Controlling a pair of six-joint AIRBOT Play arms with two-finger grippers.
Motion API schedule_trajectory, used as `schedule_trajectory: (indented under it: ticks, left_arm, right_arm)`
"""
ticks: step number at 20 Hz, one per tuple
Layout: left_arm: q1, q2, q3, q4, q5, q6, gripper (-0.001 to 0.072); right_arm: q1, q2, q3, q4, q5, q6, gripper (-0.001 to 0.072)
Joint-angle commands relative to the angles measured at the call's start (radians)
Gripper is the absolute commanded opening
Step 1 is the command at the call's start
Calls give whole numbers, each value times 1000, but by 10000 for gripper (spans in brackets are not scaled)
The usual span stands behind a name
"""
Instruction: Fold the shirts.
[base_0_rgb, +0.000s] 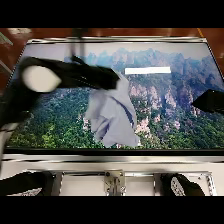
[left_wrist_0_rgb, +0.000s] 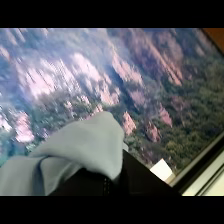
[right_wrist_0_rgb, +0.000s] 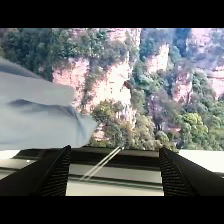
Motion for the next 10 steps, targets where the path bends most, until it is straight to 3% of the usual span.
schedule_trajectory:
  ticks: [1,2,3,4,8,10]
  left_arm:
    - [-96,-266,-24,-192,5,-8,39]
    - [-97,-323,-23,-276,5,-4,152]
    - [-82,-363,-23,-345,-7,-6,499]
    - [-47,-379,-23,-407,-43,-8,720]
    - [203,-286,-14,-406,-360,44,715]
    - [330,-182,-22,-186,-515,56,632]
  right_arm:
    - [0,12,-82,-6,-10,4,670]
    - [2,12,-132,-2,-37,4,670]
    - [2,12,-180,7,-76,3,670]
    - [1,12,-234,21,-123,2,670]
    - [1,-5,-345,37,-251,-25,670]
    - [1,-56,-344,19,-249,-33,671]
